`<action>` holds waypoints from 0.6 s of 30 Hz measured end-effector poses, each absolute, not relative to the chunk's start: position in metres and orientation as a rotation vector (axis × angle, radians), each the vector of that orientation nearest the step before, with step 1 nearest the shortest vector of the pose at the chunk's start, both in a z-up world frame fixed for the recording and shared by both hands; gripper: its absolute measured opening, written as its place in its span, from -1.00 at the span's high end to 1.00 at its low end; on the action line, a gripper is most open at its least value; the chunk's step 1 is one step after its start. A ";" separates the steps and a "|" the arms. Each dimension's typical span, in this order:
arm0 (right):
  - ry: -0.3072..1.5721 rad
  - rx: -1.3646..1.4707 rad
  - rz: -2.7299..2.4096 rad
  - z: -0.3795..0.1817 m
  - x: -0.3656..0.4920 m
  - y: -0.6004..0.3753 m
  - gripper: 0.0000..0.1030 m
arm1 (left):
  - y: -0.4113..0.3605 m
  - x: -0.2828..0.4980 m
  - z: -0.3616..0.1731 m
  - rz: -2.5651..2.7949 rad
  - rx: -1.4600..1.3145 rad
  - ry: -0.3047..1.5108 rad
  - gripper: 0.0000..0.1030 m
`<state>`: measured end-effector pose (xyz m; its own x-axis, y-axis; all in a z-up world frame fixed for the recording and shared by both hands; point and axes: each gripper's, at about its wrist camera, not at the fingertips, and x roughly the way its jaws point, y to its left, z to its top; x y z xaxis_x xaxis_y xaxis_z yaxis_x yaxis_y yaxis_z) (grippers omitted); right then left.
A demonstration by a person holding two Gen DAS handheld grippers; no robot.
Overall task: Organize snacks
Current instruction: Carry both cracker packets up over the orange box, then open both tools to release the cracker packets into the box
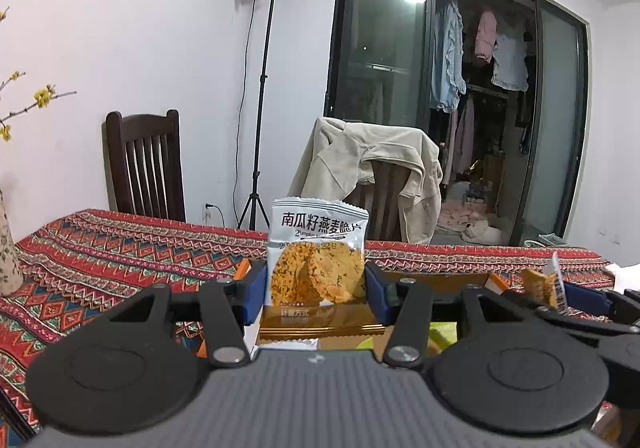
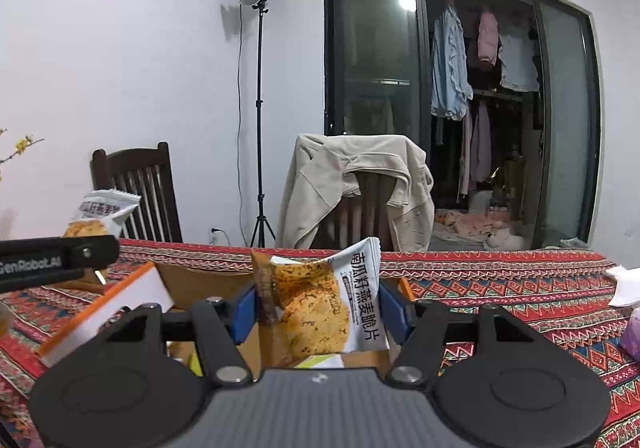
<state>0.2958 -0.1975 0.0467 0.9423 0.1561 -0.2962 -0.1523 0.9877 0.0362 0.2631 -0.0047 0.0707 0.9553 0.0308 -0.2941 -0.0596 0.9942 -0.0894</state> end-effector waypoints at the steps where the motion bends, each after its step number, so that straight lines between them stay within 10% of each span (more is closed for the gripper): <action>1: 0.309 0.020 0.164 0.044 0.298 -0.199 -0.21 | -0.003 0.266 0.068 0.044 -0.098 0.305 -0.01; 11: 0.372 0.014 0.192 0.026 0.309 -0.201 -0.42 | 0.002 0.277 0.052 0.066 -0.097 0.361 -0.06; 18: 0.379 0.027 0.206 0.023 0.304 -0.202 -1.00 | 0.008 0.272 0.052 0.096 -0.139 0.330 -1.00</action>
